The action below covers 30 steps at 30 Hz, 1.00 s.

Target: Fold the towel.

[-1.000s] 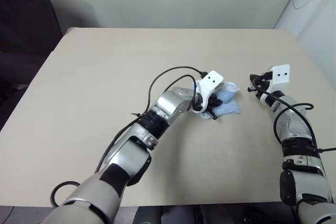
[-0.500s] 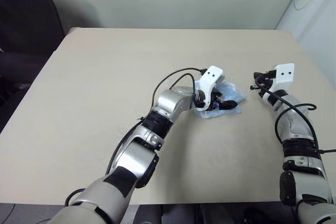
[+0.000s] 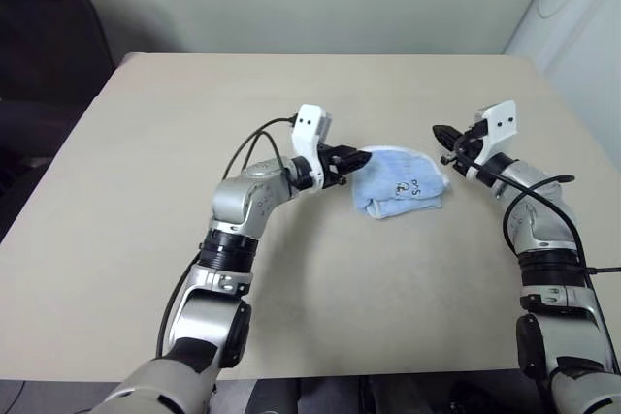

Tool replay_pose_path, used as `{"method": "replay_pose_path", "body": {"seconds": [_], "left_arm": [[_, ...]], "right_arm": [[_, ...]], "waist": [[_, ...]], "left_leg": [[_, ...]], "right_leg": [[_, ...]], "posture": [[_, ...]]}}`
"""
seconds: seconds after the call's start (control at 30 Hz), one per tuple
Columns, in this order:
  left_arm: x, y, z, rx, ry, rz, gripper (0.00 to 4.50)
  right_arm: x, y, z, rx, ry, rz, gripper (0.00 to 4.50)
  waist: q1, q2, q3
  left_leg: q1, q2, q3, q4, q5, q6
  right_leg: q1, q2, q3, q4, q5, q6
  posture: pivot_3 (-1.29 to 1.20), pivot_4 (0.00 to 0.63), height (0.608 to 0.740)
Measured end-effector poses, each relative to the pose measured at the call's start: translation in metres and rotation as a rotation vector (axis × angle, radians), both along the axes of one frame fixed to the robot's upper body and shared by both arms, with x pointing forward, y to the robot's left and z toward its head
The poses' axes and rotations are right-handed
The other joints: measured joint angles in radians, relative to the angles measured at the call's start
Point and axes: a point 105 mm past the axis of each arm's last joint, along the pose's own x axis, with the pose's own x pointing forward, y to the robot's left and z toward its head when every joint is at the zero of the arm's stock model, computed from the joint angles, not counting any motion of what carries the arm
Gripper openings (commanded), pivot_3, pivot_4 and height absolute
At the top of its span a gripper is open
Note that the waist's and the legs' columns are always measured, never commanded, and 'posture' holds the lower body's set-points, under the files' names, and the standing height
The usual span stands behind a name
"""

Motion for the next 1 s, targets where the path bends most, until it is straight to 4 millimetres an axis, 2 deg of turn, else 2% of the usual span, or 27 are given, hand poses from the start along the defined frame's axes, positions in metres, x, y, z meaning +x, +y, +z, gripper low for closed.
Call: {"method": "replay_pose_path", "body": {"seconds": [0.1, 0.13, 0.2, 0.3, 0.43, 0.5, 0.6, 0.7, 0.87, 0.93, 1.0], "left_arm": [[0.0, 0.0, 0.004, -0.01, -0.041, -0.02, 0.26], [-0.001, -0.003, 0.004, -0.022, -0.046, -0.036, 0.01], [-0.001, -0.01, 0.003, -0.042, -0.043, -0.071, 0.01], [-0.005, -0.028, -0.002, -0.038, -0.036, -0.144, 0.01], [-0.001, -0.038, -0.04, 0.122, 0.008, -0.151, 0.01], [0.002, -0.034, -0.07, 0.224, 0.07, -0.125, 0.01], [0.006, -0.036, -0.076, 0.272, 0.043, -0.123, 0.01], [0.006, -0.038, -0.08, 0.277, 0.039, -0.117, 0.01], [0.005, -0.031, -0.072, 0.095, 0.067, -0.088, 0.01], [0.005, -0.024, -0.052, -0.048, 0.052, -0.064, 0.01], [0.005, -0.012, -0.021, -0.164, 0.004, -0.037, 0.01]], "right_arm": [[-0.002, 0.013, -0.004, -0.013, 0.029, 0.054, 0.0], [-0.003, 0.017, -0.007, -0.023, 0.042, 0.074, 0.0], [-0.007, 0.027, -0.017, -0.055, 0.075, 0.125, 0.0], [-0.007, 0.03, -0.044, -0.102, 0.164, 0.124, 0.0], [-0.007, 0.021, -0.077, -0.128, 0.272, 0.092, 0.0], [-0.007, 0.021, -0.081, -0.143, 0.269, 0.089, 0.0], [-0.004, 0.021, -0.085, -0.159, 0.267, 0.075, 0.0], [-0.002, 0.021, -0.089, -0.172, 0.265, 0.057, 0.0], [-0.004, 0.021, -0.085, -0.172, 0.24, 0.059, 0.0], [-0.006, 0.019, -0.079, -0.159, 0.221, 0.063, 0.0], [-0.009, 0.014, -0.069, -0.143, 0.199, 0.07, 0.0]], "waist": [[0.007, 0.0, 0.0], [0.007, 0.0, 0.0], [0.006, 0.0, 0.0], [0.007, 0.0, 0.0], [0.003, 0.0, 0.0], [0.001, 0.0, 0.0], [0.001, -0.001, -0.002], [0.001, -0.001, -0.002], [0.001, -0.001, -0.002], [0.002, -0.001, -0.002], [0.003, -0.001, -0.002]], "left_leg": [[-0.001, -0.001, -0.001, 0.002, 0.0, 0.001], [-0.001, -0.001, -0.001, 0.003, -0.001, 0.001], [-0.001, -0.001, -0.001, 0.004, -0.001, 0.001], [-0.001, -0.001, -0.001, 0.004, -0.001, 0.001], [0.0, -0.001, -0.001, 0.004, -0.001, 0.002], [0.0, -0.001, -0.001, 0.004, -0.002, 0.003], [0.003, 0.0, -0.002, 0.005, -0.003, 0.005], [0.014, -0.001, -0.002, 0.004, -0.009, 0.015], [0.015, -0.001, 0.0, 0.002, -0.009, 0.015], [0.011, -0.001, 0.001, 0.001, -0.005, 0.008], [0.004, -0.001, 0.001, 0.002, -0.001, 0.002]], "right_leg": [[0.0, -0.001, 0.0, 0.0, 0.001, 0.001], [0.001, -0.002, 0.0, 0.0, 0.001, 0.001], [0.001, -0.002, 0.0, 0.0, 0.001, 0.001], [0.002, -0.002, -0.001, 0.0, 0.001, 0.002], [0.002, -0.002, 0.0, 0.0, 0.001, 0.002], [0.002, -0.002, 0.0, 0.0, 0.001, 0.002], [0.006, -0.002, -0.001, -0.001, 0.001, 0.002], [0.018, -0.004, 0.0, -0.002, 0.001, 0.002], [0.017, -0.004, 0.0, -0.002, 0.001, 0.002], [0.012, -0.003, 0.0, -0.002, 0.001, 0.002], [0.006, -0.003, 0.0, -0.001, 0.001, 0.002]], "posture": [[0.0, 0.15, 0.74], [0.0, 0.15, 0.74], [0.0, 0.15, 0.74], [0.0, 0.15, 0.74], [0.0, 0.15, 0.74], [0.0, 0.15, 0.74], [0.0, 0.15, 0.74], [0.0, 0.15, 0.74], [0.0, 0.15, 0.74], [0.0, 0.15, 0.74], [0.0, 0.15, 0.74]]}}
